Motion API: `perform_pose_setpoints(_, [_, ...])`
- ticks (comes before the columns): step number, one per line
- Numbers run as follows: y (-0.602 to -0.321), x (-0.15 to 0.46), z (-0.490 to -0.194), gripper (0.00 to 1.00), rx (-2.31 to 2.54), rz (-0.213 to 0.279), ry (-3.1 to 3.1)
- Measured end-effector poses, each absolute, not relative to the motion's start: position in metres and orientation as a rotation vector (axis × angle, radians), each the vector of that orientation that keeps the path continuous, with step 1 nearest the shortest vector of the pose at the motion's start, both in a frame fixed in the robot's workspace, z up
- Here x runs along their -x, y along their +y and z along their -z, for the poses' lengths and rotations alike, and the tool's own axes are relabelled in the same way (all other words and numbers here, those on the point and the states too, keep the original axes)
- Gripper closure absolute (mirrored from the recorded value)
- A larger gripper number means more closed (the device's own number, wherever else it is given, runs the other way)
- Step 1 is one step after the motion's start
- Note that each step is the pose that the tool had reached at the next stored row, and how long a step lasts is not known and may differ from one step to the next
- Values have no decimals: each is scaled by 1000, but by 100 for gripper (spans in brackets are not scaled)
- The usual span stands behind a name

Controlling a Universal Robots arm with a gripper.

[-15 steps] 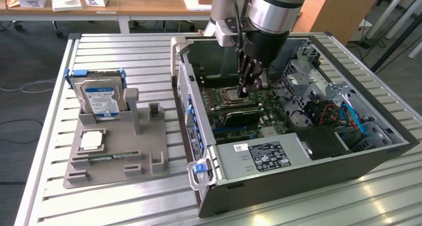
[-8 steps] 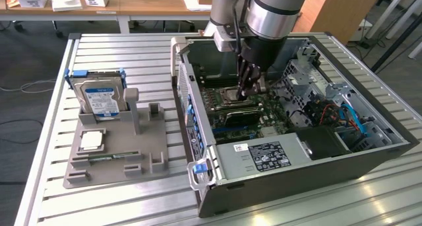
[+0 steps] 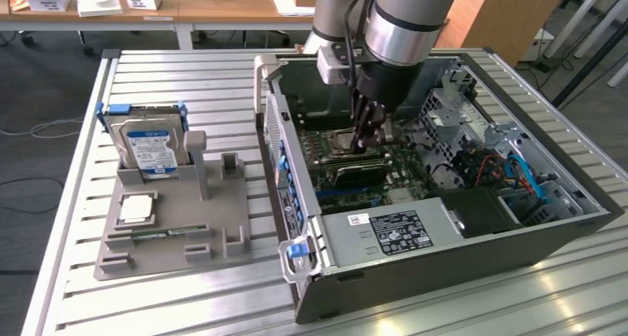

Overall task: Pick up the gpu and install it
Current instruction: 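Press down on the gpu until it lock into place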

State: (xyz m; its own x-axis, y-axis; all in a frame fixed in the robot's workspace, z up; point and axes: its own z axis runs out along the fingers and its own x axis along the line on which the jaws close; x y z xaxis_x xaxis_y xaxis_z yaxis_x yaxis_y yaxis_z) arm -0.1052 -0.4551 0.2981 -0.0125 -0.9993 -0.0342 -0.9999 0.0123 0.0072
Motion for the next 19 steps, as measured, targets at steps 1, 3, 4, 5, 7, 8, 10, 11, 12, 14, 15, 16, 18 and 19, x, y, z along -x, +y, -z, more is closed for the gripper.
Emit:
perform_pose_setpoints(1, [-455, 105, -297, 89, 2194, -45, 2221])
perform_pose_setpoints(3, [-455, 105, -297, 89, 2194, -45, 2221])
perform_pose_setpoints(4, [-455, 105, -297, 89, 2194, -45, 2221])
perform_pose_setpoints(5, [-455, 105, -297, 89, 2194, -45, 2222])
perform_pose_setpoints(7, [-455, 105, -297, 89, 2194, -45, 2221])
perform_pose_setpoints(8, [-455, 105, -297, 89, 2194, -45, 2221])
perform_pose_setpoints(10, [-455, 105, -295, 89, 2194, -46, 2221])
perform_pose_setpoints(11, [-455, 105, -294, 89, 2194, -46, 2221])
perform_pose_setpoints(12, [-455, 105, -293, 89, 2194, -45, 2221])
perform_pose_setpoints(14, [-455, 105, -293, 89, 2194, -45, 2221])
perform_pose_setpoints(15, [-455, 105, -293, 89, 2194, -45, 2222])
perform_pose_setpoints(16, [-455, 105, -293, 89, 2194, -45, 2222])
perform_pose_setpoints(18, [-455, 105, -293, 89, 2194, -45, 2221])
perform_pose_setpoints(19, [-455, 105, -292, 89, 2194, -46, 2221])
